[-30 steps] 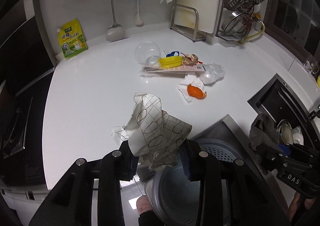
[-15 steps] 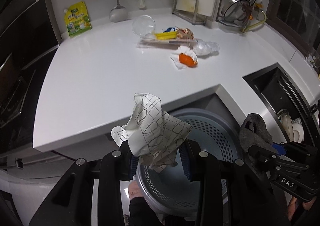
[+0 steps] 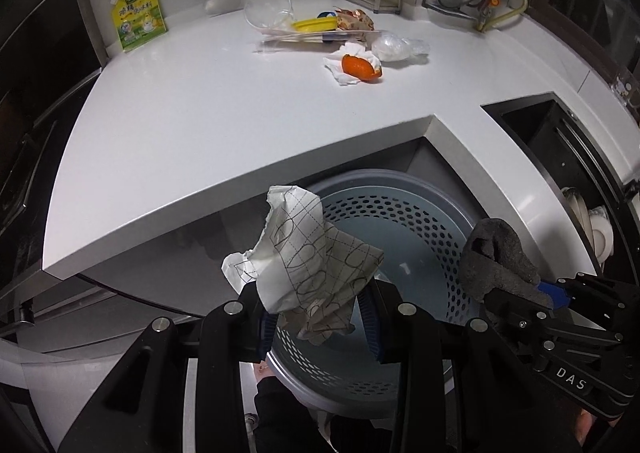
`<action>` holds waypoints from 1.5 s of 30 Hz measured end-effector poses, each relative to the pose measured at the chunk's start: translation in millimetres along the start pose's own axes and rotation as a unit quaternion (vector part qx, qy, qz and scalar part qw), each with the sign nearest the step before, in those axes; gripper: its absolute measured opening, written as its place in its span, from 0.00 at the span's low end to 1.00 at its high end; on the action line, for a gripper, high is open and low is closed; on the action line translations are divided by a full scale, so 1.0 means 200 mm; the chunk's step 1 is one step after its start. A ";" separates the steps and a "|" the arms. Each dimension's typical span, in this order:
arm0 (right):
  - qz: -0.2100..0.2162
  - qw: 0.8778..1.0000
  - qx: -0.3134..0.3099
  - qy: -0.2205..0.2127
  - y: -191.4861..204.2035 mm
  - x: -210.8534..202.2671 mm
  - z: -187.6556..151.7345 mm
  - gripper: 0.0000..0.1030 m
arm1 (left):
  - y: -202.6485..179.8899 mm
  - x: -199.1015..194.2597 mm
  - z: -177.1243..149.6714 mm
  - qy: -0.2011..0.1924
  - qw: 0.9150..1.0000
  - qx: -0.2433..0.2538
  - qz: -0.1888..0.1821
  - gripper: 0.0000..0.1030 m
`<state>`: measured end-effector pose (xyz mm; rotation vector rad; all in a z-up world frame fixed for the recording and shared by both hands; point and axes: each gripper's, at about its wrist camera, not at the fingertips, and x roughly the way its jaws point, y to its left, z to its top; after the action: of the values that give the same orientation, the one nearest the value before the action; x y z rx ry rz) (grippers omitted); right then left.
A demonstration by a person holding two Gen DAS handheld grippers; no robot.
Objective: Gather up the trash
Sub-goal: 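Carry the paper towel and cloth with both tools over the wastebasket, then open both tools to drop the towel and cloth into the wastebasket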
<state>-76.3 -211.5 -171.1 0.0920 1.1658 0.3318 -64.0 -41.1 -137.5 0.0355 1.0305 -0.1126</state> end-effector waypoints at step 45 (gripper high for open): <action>0.001 0.999 0.018 -0.040 -0.02 -0.12 0.03 0.57 | 0.04 -0.09 0.04 -0.008 1.000 -0.022 -0.008 0.79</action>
<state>-78.9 -222.0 -147.6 0.1367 1.0928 0.3066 -64.8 -32.6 -117.9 -0.0143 1.0163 -0.1047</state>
